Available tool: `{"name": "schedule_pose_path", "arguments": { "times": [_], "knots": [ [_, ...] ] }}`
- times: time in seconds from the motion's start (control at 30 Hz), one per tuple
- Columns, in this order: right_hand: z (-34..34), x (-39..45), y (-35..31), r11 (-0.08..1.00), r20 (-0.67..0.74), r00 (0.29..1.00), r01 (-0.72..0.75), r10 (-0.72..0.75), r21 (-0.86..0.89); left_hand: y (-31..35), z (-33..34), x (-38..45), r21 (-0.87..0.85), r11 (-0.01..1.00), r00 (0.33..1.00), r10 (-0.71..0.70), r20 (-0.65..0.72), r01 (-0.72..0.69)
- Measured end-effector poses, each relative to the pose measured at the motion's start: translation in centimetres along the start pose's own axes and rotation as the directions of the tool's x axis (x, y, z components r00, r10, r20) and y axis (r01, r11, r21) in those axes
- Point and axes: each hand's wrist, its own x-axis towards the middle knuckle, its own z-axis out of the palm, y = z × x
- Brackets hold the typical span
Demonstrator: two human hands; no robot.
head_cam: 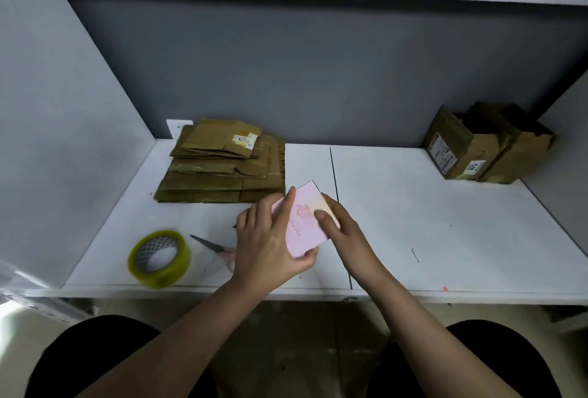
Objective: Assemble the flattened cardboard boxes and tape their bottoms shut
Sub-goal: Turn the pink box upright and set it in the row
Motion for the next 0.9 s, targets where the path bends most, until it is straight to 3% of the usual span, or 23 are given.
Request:
{"name": "schedule_pose_path", "arguments": {
  "times": [0.13, 0.27, 0.4, 0.6, 0.77, 0.9],
  "knots": [
    [0.3, -0.8, -0.6, 0.999, 0.084, 0.996, 0.014, -0.011, -0.037, -0.6, -1.0, -0.4, 0.008, 0.999, 0.999, 0.037, 0.002, -0.037],
    [0.9, -0.5, -1.5, 0.997, -0.017, 1.0, -0.021, 0.022, 0.08, -0.2, -1.7, -0.8, 0.021, 0.997, 0.997, 0.076, -0.003, -0.076],
    [1.7, -0.6, -1.2, 0.999, -0.07, 0.997, -0.011, 0.009, -0.036, -0.1, -2.2, -1.0, 0.027, 0.993, 0.992, 0.115, -0.05, -0.114],
    [1.4, -1.1, -1.7, 0.993, -0.002, 0.999, 0.05, -0.05, -0.108, -0.3, -2.7, -1.2, 0.011, 0.994, 0.992, 0.109, -0.069, -0.108],
    [2.0, -1.2, -2.5, 0.999, -0.094, 0.996, 0.013, -0.008, 0.048, -0.5, -3.0, -0.8, 0.017, 0.986, 0.985, 0.168, -0.039, -0.167],
    [2.1, -0.9, -2.7, 0.998, -0.102, 0.995, 0.003, -0.008, -0.057, -0.1, -3.1, -1.1, 0.016, 0.99, 0.988, 0.143, -0.06, -0.142]
  ]
}}
